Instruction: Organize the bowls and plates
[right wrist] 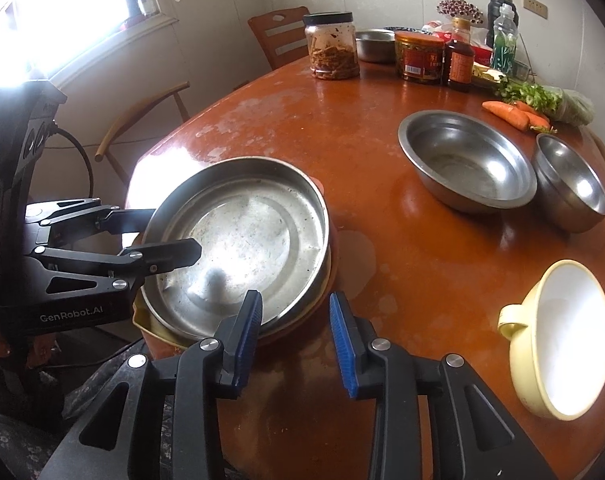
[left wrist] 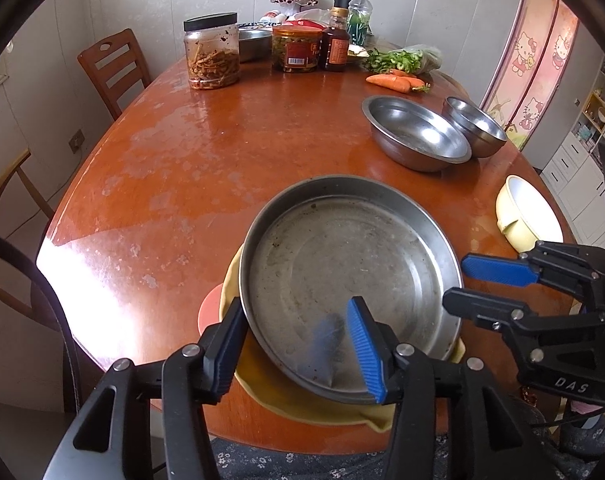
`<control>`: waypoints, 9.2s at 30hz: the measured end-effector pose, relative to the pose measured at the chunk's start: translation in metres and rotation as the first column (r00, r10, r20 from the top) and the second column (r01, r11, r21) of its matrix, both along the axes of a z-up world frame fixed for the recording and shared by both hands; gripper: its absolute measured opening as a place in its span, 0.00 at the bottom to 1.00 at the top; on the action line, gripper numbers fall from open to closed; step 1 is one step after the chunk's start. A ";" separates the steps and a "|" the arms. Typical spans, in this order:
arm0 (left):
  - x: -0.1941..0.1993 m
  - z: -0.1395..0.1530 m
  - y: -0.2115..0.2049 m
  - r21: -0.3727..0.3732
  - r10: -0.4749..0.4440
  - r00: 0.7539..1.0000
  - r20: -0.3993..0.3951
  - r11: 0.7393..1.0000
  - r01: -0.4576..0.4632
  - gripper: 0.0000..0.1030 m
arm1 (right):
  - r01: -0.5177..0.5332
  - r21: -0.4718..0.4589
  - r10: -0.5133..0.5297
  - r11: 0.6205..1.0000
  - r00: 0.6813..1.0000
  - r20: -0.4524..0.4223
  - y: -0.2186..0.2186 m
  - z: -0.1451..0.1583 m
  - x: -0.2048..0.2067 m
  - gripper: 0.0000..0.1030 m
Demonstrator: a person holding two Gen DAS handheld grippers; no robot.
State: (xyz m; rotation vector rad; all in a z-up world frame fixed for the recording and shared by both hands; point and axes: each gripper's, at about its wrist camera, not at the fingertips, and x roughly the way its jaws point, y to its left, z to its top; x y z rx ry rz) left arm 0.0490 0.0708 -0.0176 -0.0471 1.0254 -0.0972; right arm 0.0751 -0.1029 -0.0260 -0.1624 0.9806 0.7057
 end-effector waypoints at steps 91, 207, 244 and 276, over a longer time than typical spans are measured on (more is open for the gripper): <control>0.134 0.038 -0.087 -0.123 0.013 0.999 0.030 0.992 -0.009 0.26 | 0.348 0.122 -0.351 0.929 0.936 0.003 -0.105 0.030 0.123 0.23; 0.001 0.014 -0.181 0.004 -0.209 0.977 0.030 0.978 0.209 0.61 | 0.450 0.186 -0.445 0.873 0.893 -0.073 -0.215 -0.004 -0.020 0.49; 0.197 0.045 -0.228 0.034 0.038 0.996 0.079 0.999 -0.041 0.75 | 0.524 0.147 -0.536 0.839 0.843 0.050 -0.269 0.046 0.172 0.70; 0.228 0.014 -0.227 -0.143 0.024 0.999 -0.045 0.989 -0.030 0.39 | 0.407 0.061 -0.411 0.911 0.910 0.057 -0.220 0.015 0.210 0.18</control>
